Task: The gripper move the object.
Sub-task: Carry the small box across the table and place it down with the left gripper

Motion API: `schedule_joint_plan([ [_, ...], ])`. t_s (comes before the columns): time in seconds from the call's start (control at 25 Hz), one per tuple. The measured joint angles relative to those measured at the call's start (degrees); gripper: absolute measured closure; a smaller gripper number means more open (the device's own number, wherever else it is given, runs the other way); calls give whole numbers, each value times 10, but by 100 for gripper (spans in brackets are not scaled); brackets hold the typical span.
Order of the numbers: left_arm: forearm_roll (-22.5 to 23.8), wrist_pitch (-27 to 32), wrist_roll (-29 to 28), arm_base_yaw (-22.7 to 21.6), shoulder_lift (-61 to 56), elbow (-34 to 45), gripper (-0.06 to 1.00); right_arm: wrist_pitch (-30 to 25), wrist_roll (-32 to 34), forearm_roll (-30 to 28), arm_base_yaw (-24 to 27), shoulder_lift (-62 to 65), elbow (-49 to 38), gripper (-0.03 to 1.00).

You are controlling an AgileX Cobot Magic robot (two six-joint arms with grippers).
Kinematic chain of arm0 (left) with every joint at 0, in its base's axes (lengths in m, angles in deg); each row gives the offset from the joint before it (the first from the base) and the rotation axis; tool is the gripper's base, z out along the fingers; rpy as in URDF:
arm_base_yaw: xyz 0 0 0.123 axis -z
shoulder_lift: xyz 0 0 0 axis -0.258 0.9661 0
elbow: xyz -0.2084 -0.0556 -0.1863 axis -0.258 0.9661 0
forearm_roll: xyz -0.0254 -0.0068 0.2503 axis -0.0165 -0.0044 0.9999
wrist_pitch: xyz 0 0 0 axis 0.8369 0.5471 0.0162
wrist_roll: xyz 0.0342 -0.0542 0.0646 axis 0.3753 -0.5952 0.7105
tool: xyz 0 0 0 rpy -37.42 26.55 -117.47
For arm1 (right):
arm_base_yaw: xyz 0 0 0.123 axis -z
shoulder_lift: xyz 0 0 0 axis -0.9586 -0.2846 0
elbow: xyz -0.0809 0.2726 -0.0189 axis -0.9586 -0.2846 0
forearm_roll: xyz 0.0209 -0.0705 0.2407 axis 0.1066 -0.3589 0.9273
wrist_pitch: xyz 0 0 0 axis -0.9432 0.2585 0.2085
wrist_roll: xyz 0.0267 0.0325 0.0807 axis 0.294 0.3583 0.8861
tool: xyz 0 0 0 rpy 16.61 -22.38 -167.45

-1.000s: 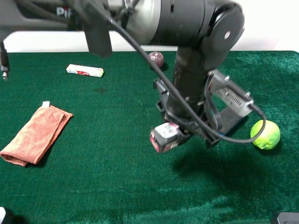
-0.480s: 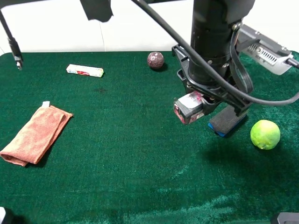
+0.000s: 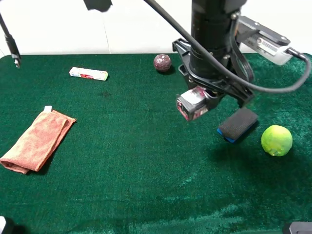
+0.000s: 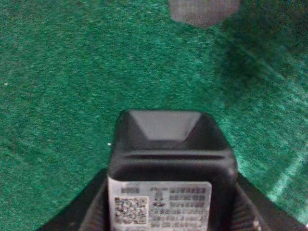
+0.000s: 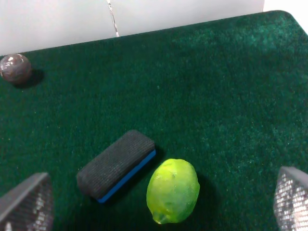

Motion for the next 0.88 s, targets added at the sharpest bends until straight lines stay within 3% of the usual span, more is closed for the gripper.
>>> schedule_joint_plan([
  [0.48,5,-7,2,-59,6,-9,47,1,0,1,0,0,0,27],
  [0.88,11,-128,3,-60,48,-10,47,1,0,4,0,0,0,27],
])
